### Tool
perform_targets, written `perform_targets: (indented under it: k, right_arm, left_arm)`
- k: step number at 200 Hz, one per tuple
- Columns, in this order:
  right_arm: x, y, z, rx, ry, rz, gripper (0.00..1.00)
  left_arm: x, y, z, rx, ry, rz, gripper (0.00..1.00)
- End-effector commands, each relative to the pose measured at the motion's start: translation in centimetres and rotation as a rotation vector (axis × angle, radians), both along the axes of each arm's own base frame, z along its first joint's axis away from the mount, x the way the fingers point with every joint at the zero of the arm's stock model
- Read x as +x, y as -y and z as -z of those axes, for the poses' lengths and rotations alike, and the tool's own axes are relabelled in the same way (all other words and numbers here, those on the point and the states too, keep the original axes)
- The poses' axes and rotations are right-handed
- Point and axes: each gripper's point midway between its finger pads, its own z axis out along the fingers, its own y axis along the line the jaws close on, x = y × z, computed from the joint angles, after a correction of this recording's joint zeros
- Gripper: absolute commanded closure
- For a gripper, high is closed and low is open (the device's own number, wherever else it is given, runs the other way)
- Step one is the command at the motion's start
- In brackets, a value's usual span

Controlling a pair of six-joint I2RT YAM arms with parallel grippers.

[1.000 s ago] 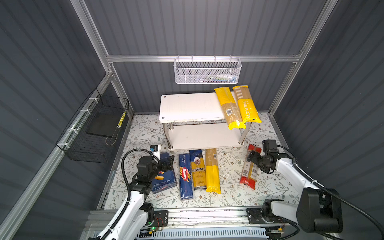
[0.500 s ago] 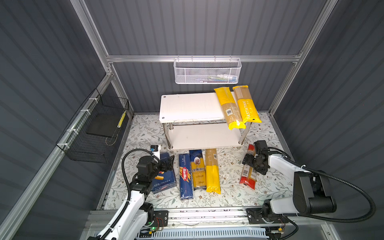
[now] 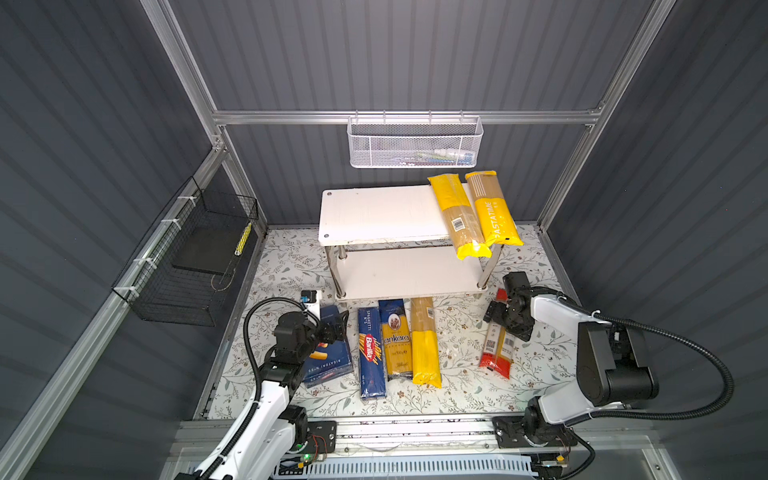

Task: Place and organize the pasta boxes and bags onto the shelf
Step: 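Close the right gripper on the red-and-yellow spaghetti bag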

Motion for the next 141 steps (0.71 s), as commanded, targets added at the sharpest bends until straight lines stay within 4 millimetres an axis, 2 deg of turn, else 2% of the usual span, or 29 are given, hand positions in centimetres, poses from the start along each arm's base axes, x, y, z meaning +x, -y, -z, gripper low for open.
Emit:
perform_targets:
  k: [1, 86, 141]
  right_arm:
    - [-0.77, -0.03, 0.22, -0.001, -0.013, 0.002, 0.13]
    - [-1.50, -0.54, 0.78, 0.034, 0.016, -0.002, 0.36]
    - [-1.48, -0.69, -0.12, 0.048, 0.079, -0.003, 0.51]
  left_arm:
    - [0.16, 0.17, -0.79, 0.002, 0.031, 0.013, 0.00]
    - [0.08, 0.09, -0.86, 0.000, 0.035, 0.009, 0.00]
    - [0.08, 0.05, -0.84, 0.001, 0.034, 0.007, 0.00]
